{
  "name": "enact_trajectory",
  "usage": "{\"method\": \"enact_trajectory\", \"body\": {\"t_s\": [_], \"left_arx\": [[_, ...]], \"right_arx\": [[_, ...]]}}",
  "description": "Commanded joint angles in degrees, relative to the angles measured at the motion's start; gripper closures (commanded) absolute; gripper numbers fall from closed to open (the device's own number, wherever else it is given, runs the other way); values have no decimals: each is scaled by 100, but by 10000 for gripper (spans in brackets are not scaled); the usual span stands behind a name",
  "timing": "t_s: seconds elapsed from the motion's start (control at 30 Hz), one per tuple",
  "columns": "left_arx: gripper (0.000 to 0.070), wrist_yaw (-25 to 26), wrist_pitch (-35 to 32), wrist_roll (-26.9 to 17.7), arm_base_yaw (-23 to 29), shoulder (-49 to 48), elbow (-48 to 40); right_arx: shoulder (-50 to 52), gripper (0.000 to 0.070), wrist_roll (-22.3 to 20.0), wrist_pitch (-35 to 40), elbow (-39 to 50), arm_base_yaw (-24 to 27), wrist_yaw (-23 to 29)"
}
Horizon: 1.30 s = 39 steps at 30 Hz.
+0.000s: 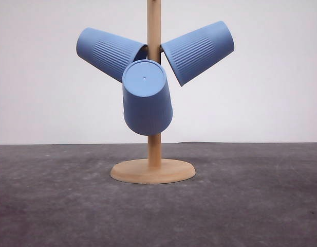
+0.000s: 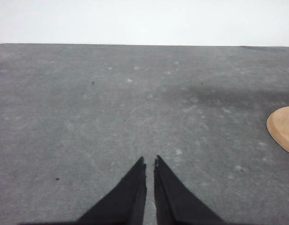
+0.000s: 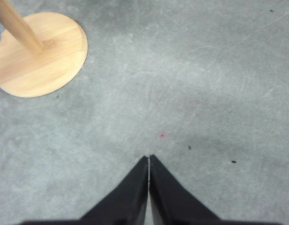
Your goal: Place three cups
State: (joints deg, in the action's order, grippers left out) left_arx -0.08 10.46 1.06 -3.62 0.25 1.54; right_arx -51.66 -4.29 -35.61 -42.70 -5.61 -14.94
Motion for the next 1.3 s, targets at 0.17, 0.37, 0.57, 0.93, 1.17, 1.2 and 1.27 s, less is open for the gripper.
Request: {"method": "enact_trajectory", "body": {"t_s": [0.17,0.37,0.57,0.93,1.17,1.2,1.27], "left_arx": [[676,-4,24,-37,-4,-9,-81],[676,-4,24,-37,-4,-9,-83],[676,-4,24,-37,-4,-9,-82],[676,-4,24,-37,-4,-9,-83],[676,-2,26,-37,-4,-9,-81],[676,-4,24,-37,-4,-7,-83],[676,-2,26,-37,-4,-9,-81]], "right_arx": [[-24,700,-33,54,-50,-20,-3],[443,700,-468,175,68,-13,238],[1995,700,-36,2097,1758,78,1118],[4279,700,240,3312,4170,280,1359],[5182,700,245,2778,4201,280,1652],[5141,700,259,2888,4201,280,1646],[5145,700,518,3059,4201,268,1574]]}}
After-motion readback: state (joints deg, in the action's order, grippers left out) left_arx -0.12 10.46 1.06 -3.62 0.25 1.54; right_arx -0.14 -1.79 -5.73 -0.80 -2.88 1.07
